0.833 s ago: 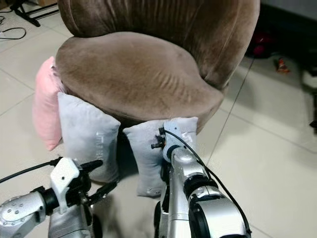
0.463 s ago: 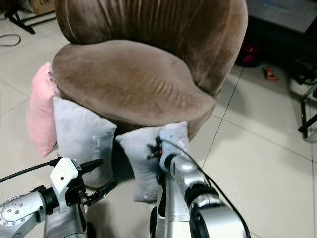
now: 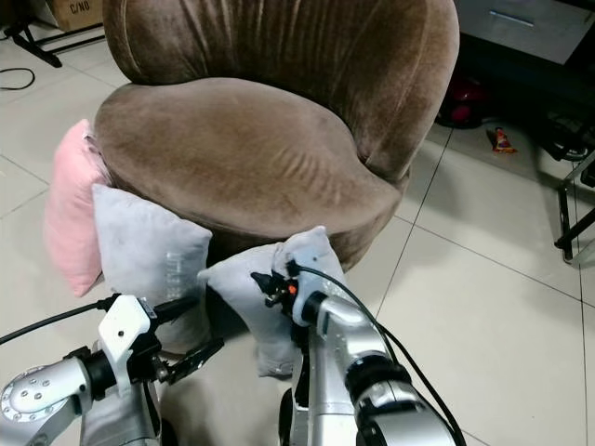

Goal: Move the pillow to the sofa from floor

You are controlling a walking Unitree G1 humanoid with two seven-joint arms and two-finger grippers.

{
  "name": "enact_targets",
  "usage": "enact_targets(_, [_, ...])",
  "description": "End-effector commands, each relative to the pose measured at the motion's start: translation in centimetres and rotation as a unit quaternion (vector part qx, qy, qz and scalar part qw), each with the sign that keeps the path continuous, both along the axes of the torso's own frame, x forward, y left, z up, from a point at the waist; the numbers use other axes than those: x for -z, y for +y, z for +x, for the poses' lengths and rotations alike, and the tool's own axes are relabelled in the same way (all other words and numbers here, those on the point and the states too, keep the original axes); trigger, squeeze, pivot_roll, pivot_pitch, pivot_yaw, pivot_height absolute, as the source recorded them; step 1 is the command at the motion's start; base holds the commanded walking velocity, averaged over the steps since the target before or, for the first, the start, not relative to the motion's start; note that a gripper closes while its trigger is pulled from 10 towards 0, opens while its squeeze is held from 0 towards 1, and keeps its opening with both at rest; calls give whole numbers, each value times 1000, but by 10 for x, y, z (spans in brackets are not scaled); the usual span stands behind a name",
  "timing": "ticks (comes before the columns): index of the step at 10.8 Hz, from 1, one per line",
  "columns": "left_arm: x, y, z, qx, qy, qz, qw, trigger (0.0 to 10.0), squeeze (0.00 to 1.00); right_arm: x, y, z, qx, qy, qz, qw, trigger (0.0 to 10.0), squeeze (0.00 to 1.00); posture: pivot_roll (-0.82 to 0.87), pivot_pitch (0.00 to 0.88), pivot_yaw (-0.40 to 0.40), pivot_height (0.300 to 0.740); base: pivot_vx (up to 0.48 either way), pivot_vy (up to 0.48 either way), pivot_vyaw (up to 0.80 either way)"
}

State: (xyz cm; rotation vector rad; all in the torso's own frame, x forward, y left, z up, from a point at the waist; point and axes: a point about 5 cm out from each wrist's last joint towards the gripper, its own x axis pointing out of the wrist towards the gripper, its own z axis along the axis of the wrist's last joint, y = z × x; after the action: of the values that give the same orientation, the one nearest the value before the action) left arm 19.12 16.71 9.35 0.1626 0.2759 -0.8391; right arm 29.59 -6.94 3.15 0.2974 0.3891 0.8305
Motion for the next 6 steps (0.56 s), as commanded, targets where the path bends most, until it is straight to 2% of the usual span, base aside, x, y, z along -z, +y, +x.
enact_targets(1, [2,-4,0,10,-1,3,1000,10000,63,-20,8,6,-21,-33,54,998,0,0,18,4,-83,444,0,0,0])
enact_targets(2, [2,-4,1,7,-4,3,1000,10000,63,-30,1,12,10,-28,106,994,0,0,16,5,-81,444,0,0,0])
enact_targets(3, [2,-4,2,5,-5,4,1000,10000,71,-32,-6,14,30,-28,118,992,0,0,10,10,-77,444,0,0,0])
enact_targets(4, [3,-4,3,5,-6,5,1000,10000,63,-29,-9,14,41,-33,91,994,0,0,8,12,-74,444,0,0,0])
enact_targets(5, [3,-6,3,7,-7,6,1000,10000,63,-19,-11,14,73,-36,13,997,10000,0,7,15,-73,444,0,0,0])
enact_targets(6, [3,-6,4,8,-8,6,1000,10000,63,-21,-11,13,85,-36,27,995,10000,0,7,16,-72,444,0,0,0])
